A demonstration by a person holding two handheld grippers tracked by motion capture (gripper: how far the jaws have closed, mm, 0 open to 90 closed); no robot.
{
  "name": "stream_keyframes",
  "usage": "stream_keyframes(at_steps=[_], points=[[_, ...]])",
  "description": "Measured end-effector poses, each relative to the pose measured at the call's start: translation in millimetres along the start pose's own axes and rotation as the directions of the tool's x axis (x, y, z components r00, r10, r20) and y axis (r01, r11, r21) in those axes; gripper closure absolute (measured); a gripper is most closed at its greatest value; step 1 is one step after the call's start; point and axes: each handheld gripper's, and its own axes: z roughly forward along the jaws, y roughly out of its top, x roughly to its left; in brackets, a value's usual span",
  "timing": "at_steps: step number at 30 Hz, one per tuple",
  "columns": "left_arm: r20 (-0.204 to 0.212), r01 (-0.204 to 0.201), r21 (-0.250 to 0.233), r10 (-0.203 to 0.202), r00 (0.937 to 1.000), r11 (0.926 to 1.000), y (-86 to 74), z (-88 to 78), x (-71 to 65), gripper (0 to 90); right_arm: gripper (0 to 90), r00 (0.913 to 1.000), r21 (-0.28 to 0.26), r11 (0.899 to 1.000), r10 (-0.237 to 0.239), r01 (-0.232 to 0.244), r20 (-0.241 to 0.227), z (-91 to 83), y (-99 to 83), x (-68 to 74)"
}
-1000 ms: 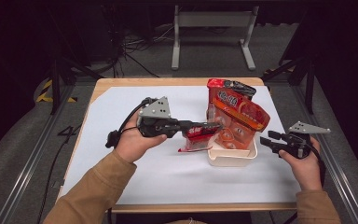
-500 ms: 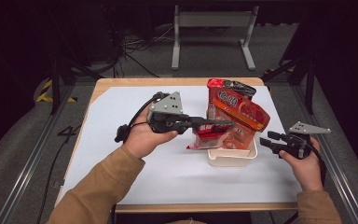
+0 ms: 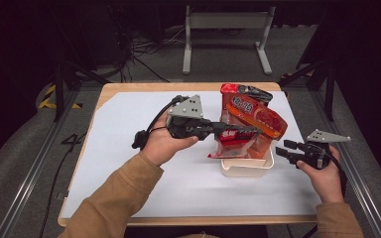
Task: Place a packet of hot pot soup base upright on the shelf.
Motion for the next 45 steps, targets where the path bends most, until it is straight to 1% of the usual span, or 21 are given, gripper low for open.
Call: stream_keyframes(at_steps=[3, 6, 8, 9, 12, 14, 21, 22, 30, 33, 39, 45], points=[[0.004, -0.01, -0.014, 0.01, 0.9999, 0.9999, 0.3, 5.0, 1.6, 90.0, 48.0, 1.0, -0.002, 1.0, -0.002, 0.002, -0.003, -0.3, 0.4, 0.7], [0.009, -0.011, -0.026, 0.012, 0.9999, 0.9996, -0.9, 10.6, 2.7, 90.0, 48.0, 1.0, -0.003, 1.0, -0.002, 0.002, -0.003, -1.1, 0.6, 1.1], [0.012, -0.015, -0.028, 0.015, 0.9998, 0.9995, -1.4, 12.2, 3.1, 90.0, 48.0, 1.0, -0.004, 1.0, 0.001, -0.001, -0.004, -1.8, 0.6, 0.9], [0.017, -0.028, -0.026, 0.028, 0.9995, 0.9993, -2.5, 15.7, 4.0, 90.0, 47.9, 1.0, -0.006, 1.0, 0.0, 0.0, -0.005, -2.2, 0.6, 0.4], [0.022, -0.033, -0.027, 0.034, 0.9992, 0.9991, -3.7, 19.9, 5.1, 90.0, 47.9, 1.0, -0.006, 1.0, 0.001, -0.001, 0.0, -3.2, 0.3, -1.2], [0.024, -0.031, -0.028, 0.031, 0.9992, 0.9991, -4.1, 21.2, 5.4, 90.0, 47.9, 1.0, -0.007, 1.0, 0.004, -0.004, 0.0, -3.4, 0.0, -1.9], [0.042, -0.023, -0.037, 0.025, 0.9988, 0.999, -6.2, 34.6, 7.2, 90.0, 47.9, 1.0, -0.007, 1.0, 0.008, -0.008, 0.001, -4.2, -0.5, -3.5], [0.044, -0.027, -0.038, 0.029, 0.9986, 0.9989, -6.4, 36.2, 7.5, 90.0, 47.9, 1.0, -0.007, 1.0, 0.008, -0.008, 0.001, -4.2, -0.5, -3.5], [0.061, -0.027, -0.039, 0.03, 0.9977, 0.9989, -8.1, 49.0, 4.9, 90.0, 47.7, 0.9999, -0.007, 1.0, 0.014, -0.014, 0.003, -4.5, -1.4, -5.3], [0.069, -0.019, -0.044, 0.022, 0.9974, 0.9989, -9.9, 54.1, 3.9, 90.0, 47.5, 0.9998, -0.006, 1.0, 0.017, -0.017, 0.004, -4.7, -1.7, -5.9], [0.077, -0.015, -0.04, 0.018, 0.9968, 0.9991, -14.5, 63.2, 2.9, 90.0, 47.4, 0.9998, -0.006, 1.0, 0.022, -0.022, 0.004, -4.8, -2.2, -6.8], [0.08, -0.008, -0.032, 0.011, 0.9967, 0.9995, -18.9, 67.9, 3.2, 90.0, 47.3, 0.9997, -0.007, 1.0, 0.022, -0.022, 0.004, -4.6, -2.4, -7.3]])
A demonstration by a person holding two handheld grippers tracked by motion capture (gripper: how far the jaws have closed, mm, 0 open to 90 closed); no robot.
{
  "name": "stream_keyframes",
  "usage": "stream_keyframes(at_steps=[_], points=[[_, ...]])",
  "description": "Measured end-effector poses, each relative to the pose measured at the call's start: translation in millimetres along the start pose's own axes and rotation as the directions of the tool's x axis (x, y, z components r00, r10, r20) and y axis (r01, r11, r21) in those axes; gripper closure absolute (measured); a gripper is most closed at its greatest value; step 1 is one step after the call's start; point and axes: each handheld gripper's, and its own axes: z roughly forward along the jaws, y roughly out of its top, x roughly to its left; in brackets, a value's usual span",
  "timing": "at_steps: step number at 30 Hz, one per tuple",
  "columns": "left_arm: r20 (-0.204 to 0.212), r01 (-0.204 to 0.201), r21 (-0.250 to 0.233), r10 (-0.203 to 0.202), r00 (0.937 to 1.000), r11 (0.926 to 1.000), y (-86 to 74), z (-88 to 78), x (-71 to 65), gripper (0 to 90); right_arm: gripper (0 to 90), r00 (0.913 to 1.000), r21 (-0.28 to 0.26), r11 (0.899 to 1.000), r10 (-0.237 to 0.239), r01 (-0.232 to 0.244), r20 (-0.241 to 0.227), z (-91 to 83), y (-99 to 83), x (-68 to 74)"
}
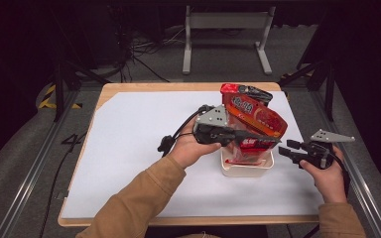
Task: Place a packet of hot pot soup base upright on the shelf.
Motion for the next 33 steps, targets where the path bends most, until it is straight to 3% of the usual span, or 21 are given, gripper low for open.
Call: stream_keyframes(at_steps=[22, 33], points=[[-0.007, 0.036, 0.002, -0.036, 0.9993, 0.9993, -21.7, 4.6, 3.5, 89.5, 46.9, 0.9999, 0.003, 1.0, 0.007, -0.007, -0.012, 0.9, -0.2, 0.1], [-0.007, 0.055, 0.025, -0.055, 0.9985, 0.9982, -31.6, 2.7, 6.0, 87.9, 46.7, 0.9999, 0.005, 1.0, 0.009, -0.009, -0.013, 0.9, -0.3, 0.2]])
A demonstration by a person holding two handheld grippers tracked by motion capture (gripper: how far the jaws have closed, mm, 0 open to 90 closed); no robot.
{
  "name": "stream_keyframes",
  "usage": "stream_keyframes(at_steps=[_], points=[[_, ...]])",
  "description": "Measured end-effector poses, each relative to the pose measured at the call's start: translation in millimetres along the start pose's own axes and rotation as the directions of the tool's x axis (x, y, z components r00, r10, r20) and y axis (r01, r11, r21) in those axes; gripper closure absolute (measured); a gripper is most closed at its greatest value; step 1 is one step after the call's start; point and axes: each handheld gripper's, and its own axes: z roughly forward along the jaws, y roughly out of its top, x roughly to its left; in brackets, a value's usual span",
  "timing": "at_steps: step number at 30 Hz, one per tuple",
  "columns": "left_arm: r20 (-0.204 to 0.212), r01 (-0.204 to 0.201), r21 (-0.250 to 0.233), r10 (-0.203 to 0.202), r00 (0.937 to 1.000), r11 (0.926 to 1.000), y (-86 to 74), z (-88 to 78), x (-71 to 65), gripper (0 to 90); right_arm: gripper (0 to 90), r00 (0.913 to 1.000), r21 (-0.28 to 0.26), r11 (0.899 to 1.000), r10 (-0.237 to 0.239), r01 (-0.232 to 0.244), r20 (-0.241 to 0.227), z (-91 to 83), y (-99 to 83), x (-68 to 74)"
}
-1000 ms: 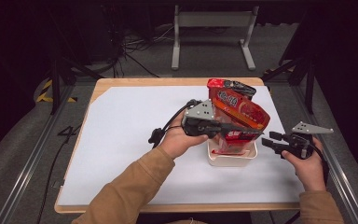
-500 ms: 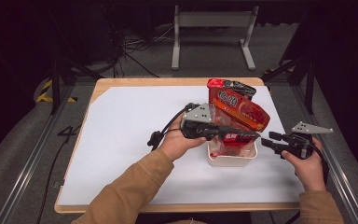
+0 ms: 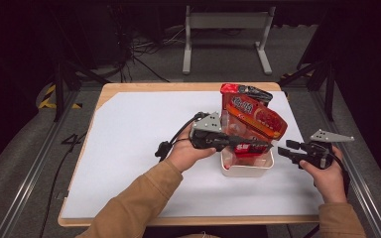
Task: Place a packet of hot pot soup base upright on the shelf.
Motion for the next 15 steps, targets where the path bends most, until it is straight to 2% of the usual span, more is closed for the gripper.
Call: stream_keyframes(at_steps=[15], points=[[-0.011, 0.034, 0.023, -0.034, 0.9994, 0.9992, -6.0, -3.4, 2.8, 86.4, 46.0, 1.0, 0.006, 1.0, 0.003, -0.003, 0.0, 1.7, -0.4, -0.1]])
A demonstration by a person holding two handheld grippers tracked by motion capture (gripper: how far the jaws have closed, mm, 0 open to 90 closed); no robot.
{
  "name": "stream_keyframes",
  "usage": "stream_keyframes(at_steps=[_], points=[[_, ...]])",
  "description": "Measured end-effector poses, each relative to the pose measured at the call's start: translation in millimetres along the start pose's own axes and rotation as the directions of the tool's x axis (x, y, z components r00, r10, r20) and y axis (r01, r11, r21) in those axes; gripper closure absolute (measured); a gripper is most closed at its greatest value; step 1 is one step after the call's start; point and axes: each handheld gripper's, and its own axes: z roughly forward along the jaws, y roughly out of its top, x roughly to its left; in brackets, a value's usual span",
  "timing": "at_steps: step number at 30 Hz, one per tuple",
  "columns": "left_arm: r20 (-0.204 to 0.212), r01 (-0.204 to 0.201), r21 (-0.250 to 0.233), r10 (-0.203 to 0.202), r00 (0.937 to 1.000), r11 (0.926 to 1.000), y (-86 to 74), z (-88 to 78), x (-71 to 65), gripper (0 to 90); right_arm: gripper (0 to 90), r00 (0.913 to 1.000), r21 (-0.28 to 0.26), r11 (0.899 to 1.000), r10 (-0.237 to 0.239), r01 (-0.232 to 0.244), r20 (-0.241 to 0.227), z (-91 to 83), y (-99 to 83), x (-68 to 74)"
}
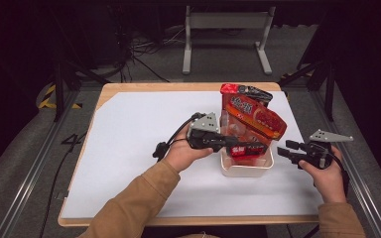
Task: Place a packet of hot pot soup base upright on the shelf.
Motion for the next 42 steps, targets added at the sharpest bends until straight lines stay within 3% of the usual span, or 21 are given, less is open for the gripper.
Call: stream_keyframes(at_steps=[6, 9, 12, 21, 28, 31, 32, 36, 42], points=[[0.008, 0.036, -0.015, -0.036, 0.9993, 0.9992, -1.6, -0.4, 0.7, 74.1, 45.7, 1.0, -0.002, 1.0, 0.002, -0.002, 0.0, 0.2, 0.0, -0.3], [0.002, 0.058, -0.028, -0.058, 0.9983, 0.998, -1.2, -4.8, -1.3, 62.0, 45.5, 1.0, -0.003, 1.0, 0.004, -0.004, 0.0, 0.3, 0.8, -0.7], [-0.025, 0.061, -0.042, -0.062, 0.9978, 0.9972, 0.1, -11.6, -4.6, 50.9, 45.2, 1.0, -0.01, 1.0, 0.001, -0.001, 0.0, 1.4, 3.1, -0.6], [-0.114, 0.083, -0.028, -0.086, 0.9897, 0.9961, -0.8, -41.8, -10.7, 40.9, 43.9, 1.0, -0.028, 1.0, -0.004, 0.004, -0.001, 3.0, 8.2, -2.5], [-0.177, 0.112, -0.026, -0.115, 0.9774, 0.9933, -9.7, -74.7, -11.8, 36.7, 43.5, 1.0, -0.039, 0.999, -0.008, 0.008, 0.004, 1.3, 9.6, -1.6], [-0.213, 0.123, -0.024, -0.126, 0.9689, 0.9921, -16.4, -90.1, -12.4, 35.6, 43.5, 0.9999, -0.042, 0.999, -0.014, 0.015, 0.009, 0.2, 9.5, -1.3], [-0.213, 0.123, -0.024, -0.126, 0.9689, 0.9921, -16.4, -90.1, -12.4, 35.1, 43.5, 0.9999, -0.042, 0.999, -0.014, 0.015, 0.009, 0.2, 9.5, -1.3], [-0.28, 0.133, -0.007, -0.13, 0.9511, 0.9911, -28.0, -108.4, -11.0, 33.2, 43.9, 0.9998, -0.045, 0.999, -0.013, 0.014, 0.012, 0.0, 9.7, -0.9], [-0.326, 0.148, -0.011, -0.143, 0.9346, 0.9889, -44.5, -133.0, -12.9, 29.9, 44.0, 0.9997, -0.044, 0.999, -0.019, 0.019, 0.014, 0.0, 9.5, -0.2]])
